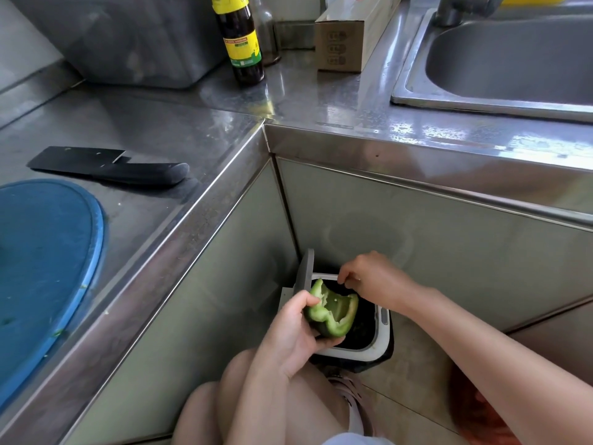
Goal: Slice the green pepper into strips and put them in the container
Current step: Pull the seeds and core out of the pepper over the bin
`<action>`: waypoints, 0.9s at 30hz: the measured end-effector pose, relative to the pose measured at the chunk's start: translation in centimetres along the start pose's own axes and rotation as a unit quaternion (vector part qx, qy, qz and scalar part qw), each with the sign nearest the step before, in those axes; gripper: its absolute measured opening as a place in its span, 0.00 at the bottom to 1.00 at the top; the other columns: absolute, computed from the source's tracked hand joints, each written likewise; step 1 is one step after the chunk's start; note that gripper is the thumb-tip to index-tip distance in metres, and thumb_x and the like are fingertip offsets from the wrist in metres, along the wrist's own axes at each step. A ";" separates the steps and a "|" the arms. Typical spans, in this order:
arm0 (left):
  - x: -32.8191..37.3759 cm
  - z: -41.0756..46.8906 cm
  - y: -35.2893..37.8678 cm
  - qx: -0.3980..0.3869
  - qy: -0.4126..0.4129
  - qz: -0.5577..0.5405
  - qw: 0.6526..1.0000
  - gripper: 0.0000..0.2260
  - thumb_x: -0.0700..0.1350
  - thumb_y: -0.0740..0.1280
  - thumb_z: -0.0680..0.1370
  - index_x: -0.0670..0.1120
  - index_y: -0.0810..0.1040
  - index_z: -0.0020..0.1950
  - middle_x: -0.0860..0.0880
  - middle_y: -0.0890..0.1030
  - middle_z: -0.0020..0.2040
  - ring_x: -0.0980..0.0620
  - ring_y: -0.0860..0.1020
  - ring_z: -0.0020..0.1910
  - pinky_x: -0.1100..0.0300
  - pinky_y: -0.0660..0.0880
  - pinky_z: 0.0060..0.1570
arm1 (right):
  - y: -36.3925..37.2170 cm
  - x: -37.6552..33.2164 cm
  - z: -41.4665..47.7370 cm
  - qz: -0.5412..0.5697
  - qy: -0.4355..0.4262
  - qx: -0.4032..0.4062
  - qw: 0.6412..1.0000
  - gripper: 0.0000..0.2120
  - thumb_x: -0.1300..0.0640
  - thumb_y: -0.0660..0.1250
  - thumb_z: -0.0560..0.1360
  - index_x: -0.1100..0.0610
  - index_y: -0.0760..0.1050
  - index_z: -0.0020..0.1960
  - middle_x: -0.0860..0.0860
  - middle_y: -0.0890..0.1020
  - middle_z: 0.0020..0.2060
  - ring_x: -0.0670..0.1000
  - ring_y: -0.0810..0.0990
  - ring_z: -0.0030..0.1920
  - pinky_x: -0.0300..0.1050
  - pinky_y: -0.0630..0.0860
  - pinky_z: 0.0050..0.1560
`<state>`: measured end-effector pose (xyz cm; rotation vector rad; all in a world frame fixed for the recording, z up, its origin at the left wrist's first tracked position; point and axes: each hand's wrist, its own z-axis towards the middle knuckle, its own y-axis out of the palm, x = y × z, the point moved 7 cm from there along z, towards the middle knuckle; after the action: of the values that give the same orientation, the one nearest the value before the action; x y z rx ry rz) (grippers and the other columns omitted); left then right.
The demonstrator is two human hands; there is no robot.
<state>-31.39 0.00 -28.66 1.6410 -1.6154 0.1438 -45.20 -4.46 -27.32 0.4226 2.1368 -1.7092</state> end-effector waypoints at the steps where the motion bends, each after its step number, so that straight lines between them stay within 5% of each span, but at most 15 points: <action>1: 0.1 0.1 0.0 -0.003 0.004 -0.012 1.000 0.12 0.42 0.55 0.77 0.40 0.77 0.49 0.42 0.82 0.41 0.43 0.78 0.45 0.46 0.76 0.47 | -0.1 0.2 -0.1 0.010 0.000 0.002 1.000 0.12 0.62 0.63 0.74 0.52 0.82 0.52 0.49 0.84 0.48 0.51 0.80 0.50 0.41 0.75 0.50; 8: 0.3 0.4 -0.1 -0.012 0.016 -0.046 0.999 0.16 0.45 0.53 0.78 0.39 0.77 0.54 0.40 0.82 0.47 0.42 0.79 0.47 0.45 0.75 0.49 | -2.2 -0.1 -0.7 0.068 -0.007 0.047 0.997 0.10 0.62 0.63 0.76 0.53 0.81 0.50 0.49 0.85 0.39 0.48 0.82 0.44 0.41 0.75 0.47; 14: 0.5 0.6 0.1 -0.010 0.044 -0.014 0.999 0.16 0.43 0.53 0.78 0.42 0.78 0.58 0.41 0.82 0.53 0.45 0.79 0.50 0.49 0.76 0.49 | -1.7 -1.6 -1.4 0.075 -0.011 -0.004 0.997 0.11 0.46 0.70 0.72 0.50 0.81 0.50 0.45 0.84 0.43 0.44 0.80 0.42 0.39 0.76 0.45; 18: 0.4 0.7 -0.1 0.008 0.069 0.014 0.998 0.16 0.40 0.54 0.78 0.40 0.78 0.59 0.38 0.78 0.52 0.43 0.76 0.53 0.47 0.75 0.55 | -0.8 -1.6 -1.3 0.100 0.031 -0.002 0.994 0.09 0.53 0.74 0.67 0.53 0.81 0.47 0.46 0.83 0.39 0.47 0.80 0.41 0.40 0.77 0.43; 22: 0.4 0.6 -0.4 0.035 0.092 0.074 0.992 0.15 0.38 0.54 0.78 0.41 0.74 0.62 0.41 0.73 0.47 0.45 0.72 0.46 0.56 0.75 0.44 | -0.6 -0.8 -1.2 0.160 0.067 0.001 0.985 0.08 0.57 0.74 0.66 0.54 0.83 0.44 0.45 0.81 0.34 0.47 0.81 0.40 0.39 0.78 0.43; 25: 0.4 0.6 -0.3 0.046 0.092 0.096 0.990 0.13 0.38 0.55 0.78 0.40 0.74 0.59 0.43 0.72 0.40 0.49 0.72 0.40 0.56 0.74 0.44 | -0.5 -1.0 -1.2 0.101 0.049 0.001 0.994 0.07 0.59 0.71 0.67 0.54 0.83 0.45 0.44 0.79 0.31 0.48 0.79 0.37 0.37 0.75 0.39; 27: 0.5 0.7 -0.3 0.047 0.087 0.082 0.992 0.12 0.38 0.56 0.78 0.39 0.75 0.58 0.42 0.74 0.44 0.47 0.73 0.44 0.55 0.76 0.44 | -0.6 -0.6 -1.0 0.058 0.045 0.014 0.997 0.08 0.61 0.68 0.70 0.53 0.84 0.46 0.48 0.82 0.36 0.50 0.80 0.40 0.37 0.74 0.41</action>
<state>-31.30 -0.82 -28.98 1.5174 -1.6275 0.4424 -45.02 -3.58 -26.31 0.6295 2.1069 -1.6868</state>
